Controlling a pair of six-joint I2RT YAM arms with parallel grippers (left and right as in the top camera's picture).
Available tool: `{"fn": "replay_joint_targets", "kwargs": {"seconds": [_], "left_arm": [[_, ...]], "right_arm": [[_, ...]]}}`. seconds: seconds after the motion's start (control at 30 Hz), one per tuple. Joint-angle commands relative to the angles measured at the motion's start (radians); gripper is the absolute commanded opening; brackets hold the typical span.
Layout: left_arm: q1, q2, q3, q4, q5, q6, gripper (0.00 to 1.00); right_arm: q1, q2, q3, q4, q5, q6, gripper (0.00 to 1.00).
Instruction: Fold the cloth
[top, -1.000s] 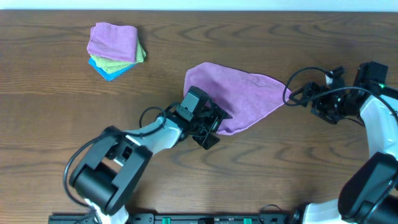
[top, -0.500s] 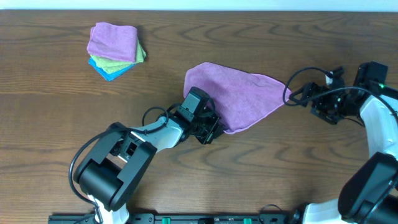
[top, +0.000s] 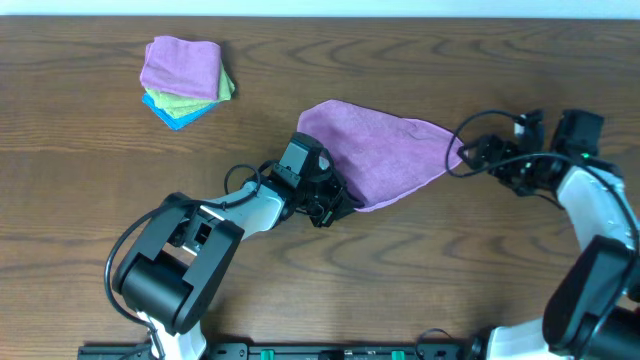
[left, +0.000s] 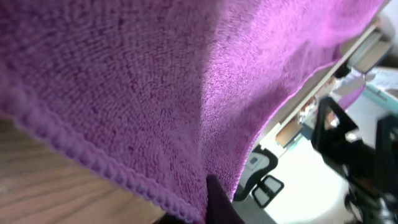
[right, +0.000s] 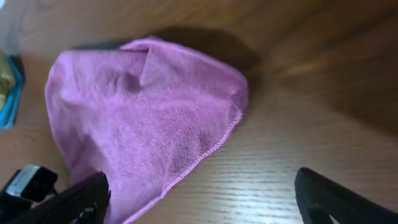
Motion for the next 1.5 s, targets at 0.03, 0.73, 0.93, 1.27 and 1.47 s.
{"fn": "replay_joint_targets", "kwargs": {"seconds": [0.03, 0.73, 0.93, 1.27, 1.47], "left_arm": [[0.02, 0.013, 0.0, -0.001, 0.069, 0.06, 0.06], [0.127, 0.013, 0.0, -0.057, 0.172, 0.179, 0.06], [0.154, 0.013, 0.0, -0.053, 0.218, 0.187, 0.06], [0.328, -0.137, 0.17, -0.045, 0.342, 0.157, 0.06], [0.396, -0.167, 0.416, -0.046, 0.355, 0.069, 0.06]], "right_arm": [[0.051, 0.069, -0.03, 0.103, -0.019, 0.114, 0.93], [0.137, 0.188, -0.029, 0.272, 0.052, 0.234, 0.01], [0.137, 0.182, -0.029, 0.235, 0.022, 0.233, 0.01], [0.185, -0.21, -0.029, 0.13, -0.074, 0.192, 0.01], [0.245, -0.489, -0.02, 0.155, -0.021, 0.263, 0.01]]}}
